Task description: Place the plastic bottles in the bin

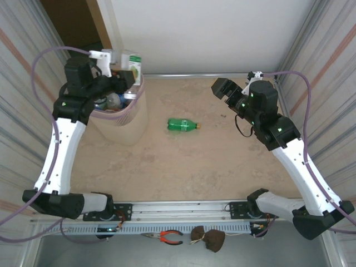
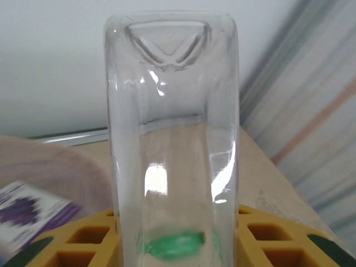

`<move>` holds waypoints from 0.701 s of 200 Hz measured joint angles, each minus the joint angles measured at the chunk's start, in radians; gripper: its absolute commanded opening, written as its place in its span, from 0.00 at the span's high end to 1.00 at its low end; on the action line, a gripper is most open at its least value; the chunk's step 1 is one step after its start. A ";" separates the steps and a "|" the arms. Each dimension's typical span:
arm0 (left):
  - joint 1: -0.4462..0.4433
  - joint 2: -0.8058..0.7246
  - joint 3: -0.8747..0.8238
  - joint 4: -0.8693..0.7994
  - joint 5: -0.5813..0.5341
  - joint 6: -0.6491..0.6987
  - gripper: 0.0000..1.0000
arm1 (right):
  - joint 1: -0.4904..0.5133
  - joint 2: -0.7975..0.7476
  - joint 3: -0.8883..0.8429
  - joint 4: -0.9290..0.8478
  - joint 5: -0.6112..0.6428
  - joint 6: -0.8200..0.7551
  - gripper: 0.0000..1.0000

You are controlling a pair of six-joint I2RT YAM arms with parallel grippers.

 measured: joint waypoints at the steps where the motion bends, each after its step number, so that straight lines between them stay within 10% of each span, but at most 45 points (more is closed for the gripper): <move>1: 0.003 0.000 0.000 -0.001 0.000 -0.001 0.76 | 0.000 0.000 0.000 0.000 0.000 0.000 0.10; 67: 0.222 0.032 -0.010 -0.080 0.002 -0.050 0.79 | -0.002 0.011 0.000 0.000 -0.004 0.000 0.11; 140: 0.261 0.164 -0.014 -0.098 -0.017 -0.051 0.79 | -0.002 0.011 0.000 0.000 -0.004 0.001 0.12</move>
